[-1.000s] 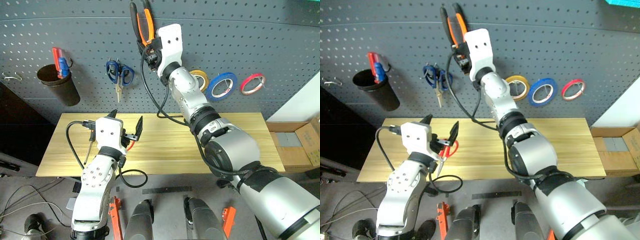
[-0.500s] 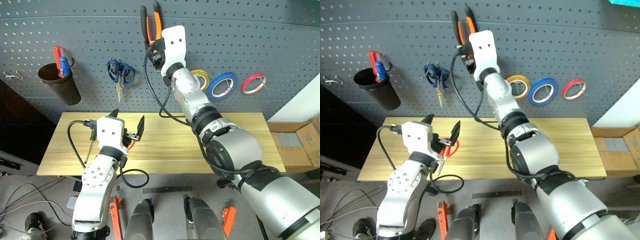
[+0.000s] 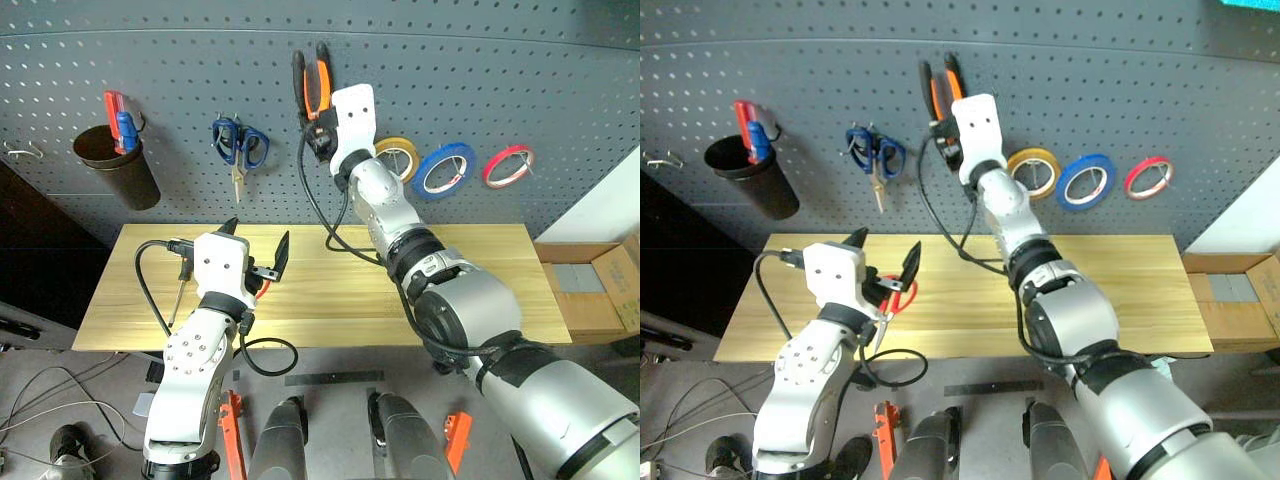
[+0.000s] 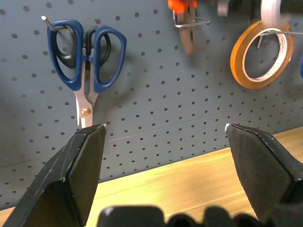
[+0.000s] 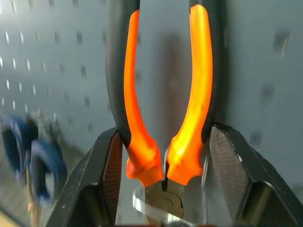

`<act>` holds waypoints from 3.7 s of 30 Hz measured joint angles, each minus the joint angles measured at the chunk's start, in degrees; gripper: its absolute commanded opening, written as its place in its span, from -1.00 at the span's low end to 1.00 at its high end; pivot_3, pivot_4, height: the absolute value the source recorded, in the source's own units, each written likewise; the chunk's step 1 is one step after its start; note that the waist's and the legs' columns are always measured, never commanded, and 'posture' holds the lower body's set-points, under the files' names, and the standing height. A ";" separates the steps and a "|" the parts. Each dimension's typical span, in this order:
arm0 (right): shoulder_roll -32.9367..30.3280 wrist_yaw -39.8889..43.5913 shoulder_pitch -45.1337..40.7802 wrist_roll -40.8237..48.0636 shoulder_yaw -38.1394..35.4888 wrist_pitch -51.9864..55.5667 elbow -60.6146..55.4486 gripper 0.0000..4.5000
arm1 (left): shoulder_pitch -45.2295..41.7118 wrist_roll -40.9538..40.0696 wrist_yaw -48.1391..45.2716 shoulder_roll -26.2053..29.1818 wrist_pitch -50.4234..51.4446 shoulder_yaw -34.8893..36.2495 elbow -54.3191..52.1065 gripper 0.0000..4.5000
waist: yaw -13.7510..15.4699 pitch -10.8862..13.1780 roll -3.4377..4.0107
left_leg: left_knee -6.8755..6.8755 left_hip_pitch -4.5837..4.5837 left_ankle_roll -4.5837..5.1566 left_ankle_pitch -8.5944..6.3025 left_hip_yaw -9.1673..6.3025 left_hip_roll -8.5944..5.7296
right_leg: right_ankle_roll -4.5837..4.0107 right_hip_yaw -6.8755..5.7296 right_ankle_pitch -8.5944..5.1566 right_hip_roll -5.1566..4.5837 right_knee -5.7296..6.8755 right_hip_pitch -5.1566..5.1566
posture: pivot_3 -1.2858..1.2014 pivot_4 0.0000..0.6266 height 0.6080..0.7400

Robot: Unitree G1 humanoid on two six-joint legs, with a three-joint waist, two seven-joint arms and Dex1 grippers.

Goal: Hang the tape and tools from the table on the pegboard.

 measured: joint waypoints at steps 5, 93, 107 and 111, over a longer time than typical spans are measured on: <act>0.94 1.29 0.53 0.01 0.15 -0.03 -2.33 0.99 | 0.05 -0.04 -0.03 0.05 0.00 0.13 0.00 0.93 | -0.20 0.21 0.01 | -0.08 -0.03 0.00 0.00 0.01 0.02 | 0.02 -0.01 0.03 0.00 0.01 -0.09 | 0.03 -0.13 1.00; -24.17 34.21 50.67 11.64 21.26 48.74 -80.67 1.00 | 2.29 -0.57 -1.63 7.12 9.77 0.71 13.79 -0.53 | 0.09 -1.93 -0.57 | 0.29 -0.60 -0.44 0.27 0.35 0.61 | -0.05 0.15 0.85 0.51 -0.03 -0.80 | -0.01 -0.63 1.00; -20.80 38.77 44.58 19.06 15.94 48.15 -77.33 1.00 | -7.21 2.97 6.16 4.86 -15.33 6.51 20.64 -0.53 | -0.58 -9.31 -0.66 | 0.31 0.53 -0.45 0.26 0.46 0.64 | -0.14 0.15 0.69 0.64 -0.31 0.41 | -0.01 -1.00 1.00; -19.87 38.64 43.52 18.78 16.05 47.13 -76.15 1.00 | -11.09 2.94 4.85 5.53 -13.89 5.93 27.72 -0.53 | -1.35 -9.78 -0.66 | 0.27 1.17 -0.57 0.18 0.48 0.64 | -0.16 0.14 0.70 0.63 -0.30 0.99 | -0.02 -1.00 1.00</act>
